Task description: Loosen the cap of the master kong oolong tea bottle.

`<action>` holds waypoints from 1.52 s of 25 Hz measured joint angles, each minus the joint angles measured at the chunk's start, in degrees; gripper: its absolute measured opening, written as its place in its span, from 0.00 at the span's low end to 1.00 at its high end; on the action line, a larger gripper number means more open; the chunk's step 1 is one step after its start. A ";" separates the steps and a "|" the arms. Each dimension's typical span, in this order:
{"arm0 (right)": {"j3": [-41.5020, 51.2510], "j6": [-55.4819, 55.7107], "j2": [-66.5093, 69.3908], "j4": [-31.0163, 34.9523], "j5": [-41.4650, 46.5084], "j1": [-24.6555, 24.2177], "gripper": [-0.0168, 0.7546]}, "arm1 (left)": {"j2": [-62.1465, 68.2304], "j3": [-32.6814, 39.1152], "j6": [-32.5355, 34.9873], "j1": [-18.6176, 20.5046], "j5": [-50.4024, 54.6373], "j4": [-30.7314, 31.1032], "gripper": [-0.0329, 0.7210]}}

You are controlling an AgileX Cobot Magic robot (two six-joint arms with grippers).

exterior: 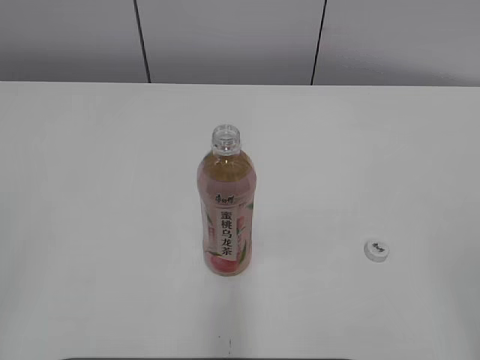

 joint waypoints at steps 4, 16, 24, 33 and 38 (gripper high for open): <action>0.10 0.00 0.00 -0.25 0.00 -0.02 0.77 | -0.22 0.00 0.00 -1.53 -0.06 0.00 0.65; 0.10 0.00 0.00 -0.30 0.00 -0.02 0.77 | -0.22 0.00 0.00 -2.07 -0.06 0.00 0.65; 0.10 0.00 0.00 -0.30 0.00 -0.02 0.77 | -0.22 0.00 0.00 -2.07 -0.06 0.00 0.65; 0.10 0.00 0.00 -0.41 0.00 -0.02 0.77 | -0.22 0.00 0.00 -2.07 -0.06 0.00 0.65; 0.10 0.00 0.00 -0.46 0.00 -0.02 0.77 | -0.22 0.00 0.00 -2.07 -0.06 0.00 0.64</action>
